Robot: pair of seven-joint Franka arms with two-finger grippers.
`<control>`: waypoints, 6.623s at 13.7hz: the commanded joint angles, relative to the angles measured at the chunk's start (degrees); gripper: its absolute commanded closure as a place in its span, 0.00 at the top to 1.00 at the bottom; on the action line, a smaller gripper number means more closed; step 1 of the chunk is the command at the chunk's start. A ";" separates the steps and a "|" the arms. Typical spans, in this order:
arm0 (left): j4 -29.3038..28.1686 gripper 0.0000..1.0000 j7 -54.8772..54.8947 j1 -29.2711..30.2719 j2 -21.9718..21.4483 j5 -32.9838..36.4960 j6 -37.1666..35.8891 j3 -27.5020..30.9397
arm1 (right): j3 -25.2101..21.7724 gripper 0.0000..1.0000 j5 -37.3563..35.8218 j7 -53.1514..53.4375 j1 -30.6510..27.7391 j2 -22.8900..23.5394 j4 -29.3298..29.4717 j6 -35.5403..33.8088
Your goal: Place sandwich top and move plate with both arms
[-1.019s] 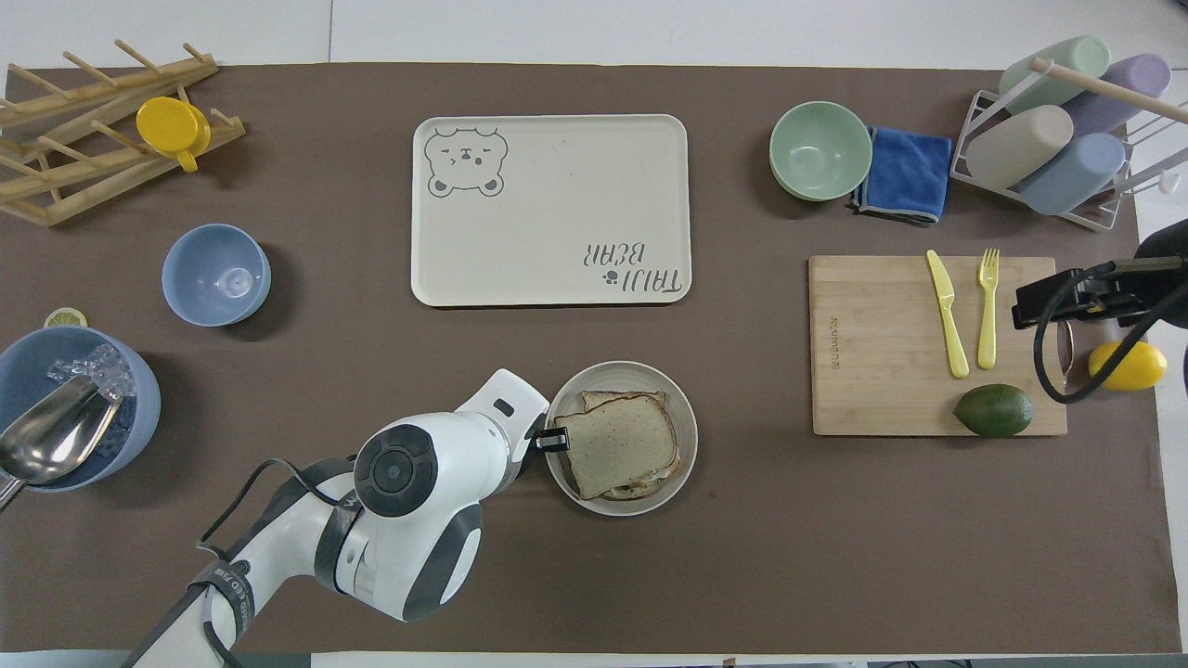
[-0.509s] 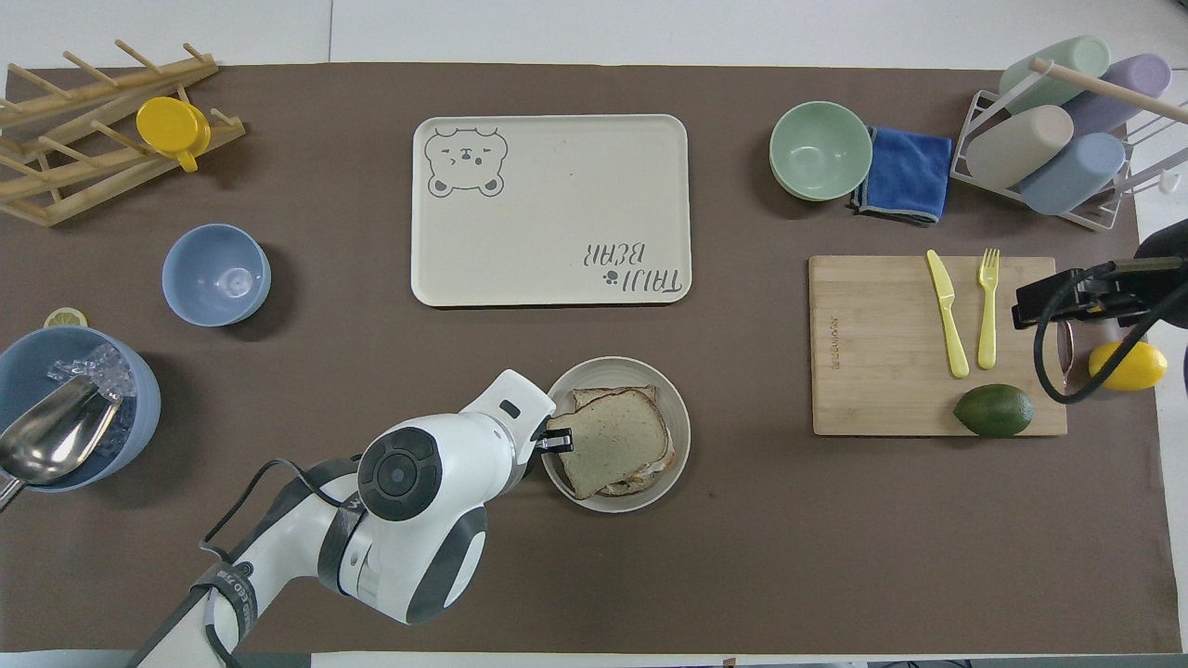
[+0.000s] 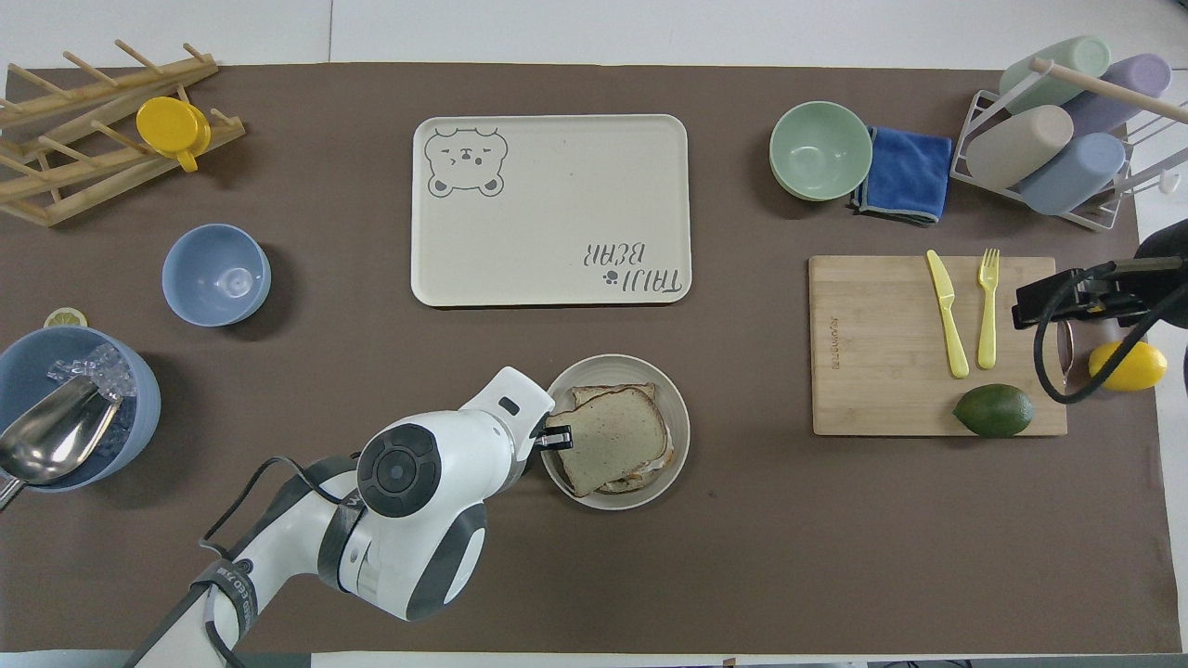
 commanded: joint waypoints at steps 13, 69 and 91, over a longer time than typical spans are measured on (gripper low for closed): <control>28.47 0.00 5.24 16.00 7.53 -1.90 -23.29 0.16 | 0.27 1.00 1.20 -0.12 -0.72 -0.62 -0.26 -0.28; 46.41 1.00 19.92 26.64 13.78 9.51 -38.30 5.08 | 0.27 1.00 1.20 -0.12 -0.72 -0.71 -0.26 -0.28; 39.28 1.00 26.51 35.17 -7.94 19.90 -57.84 -1.07 | 0.27 1.00 1.20 -0.12 -0.72 -0.62 -0.26 -0.28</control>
